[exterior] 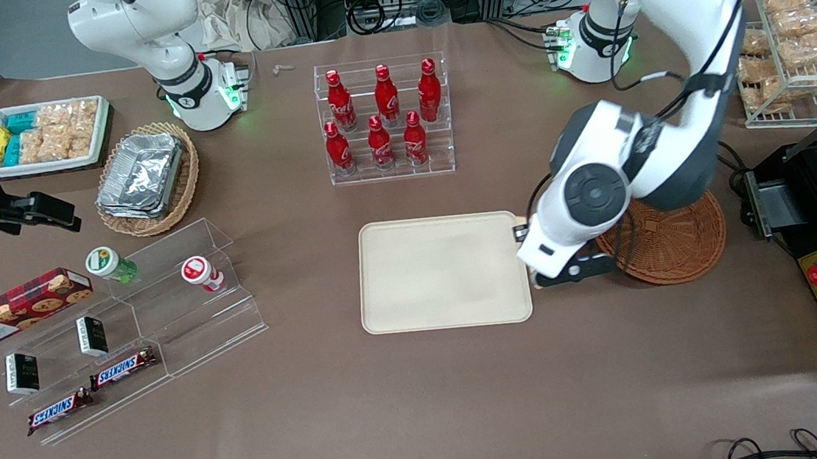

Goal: Place sandwich from basket to tray
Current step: 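Lift the sandwich and carry it over the cream tray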

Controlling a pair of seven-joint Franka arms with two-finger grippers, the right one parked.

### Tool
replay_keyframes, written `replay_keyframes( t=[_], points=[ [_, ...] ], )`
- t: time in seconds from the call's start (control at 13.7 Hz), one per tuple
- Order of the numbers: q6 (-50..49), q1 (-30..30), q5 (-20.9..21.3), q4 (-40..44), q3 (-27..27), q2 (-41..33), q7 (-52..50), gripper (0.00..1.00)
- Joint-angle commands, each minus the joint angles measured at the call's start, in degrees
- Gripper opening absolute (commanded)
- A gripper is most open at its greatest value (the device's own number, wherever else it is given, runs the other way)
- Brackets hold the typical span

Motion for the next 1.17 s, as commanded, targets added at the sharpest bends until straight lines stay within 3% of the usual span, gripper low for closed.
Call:
replay_keyframes(
  t=[0.0, 0.44, 0.58, 0.66, 0.73, 0.8, 1.09],
  points=[
    [4.36, -1.36, 0.81, 2.53, 0.05, 5.3, -2.6, 0.0],
    [8.95, -2.24, 1.16, 2.35, 0.14, 10.76, -2.69, 0.02],
    [9.21, -2.24, 1.16, 2.35, 0.14, 12.08, -2.69, 0.32],
    [9.21, -2.24, 1.25, 2.35, 0.23, 12.17, -2.69, 0.63],
    [9.21, -2.24, 1.25, 2.35, 0.32, 12.17, -2.6, 0.87],
    [9.21, -2.24, 1.25, 2.35, 0.32, 12.17, -2.6, 0.99],
    [6.24, -1.37, 1.34, 2.97, 0.76, 9.03, -4.44, 0.99]
  ],
)
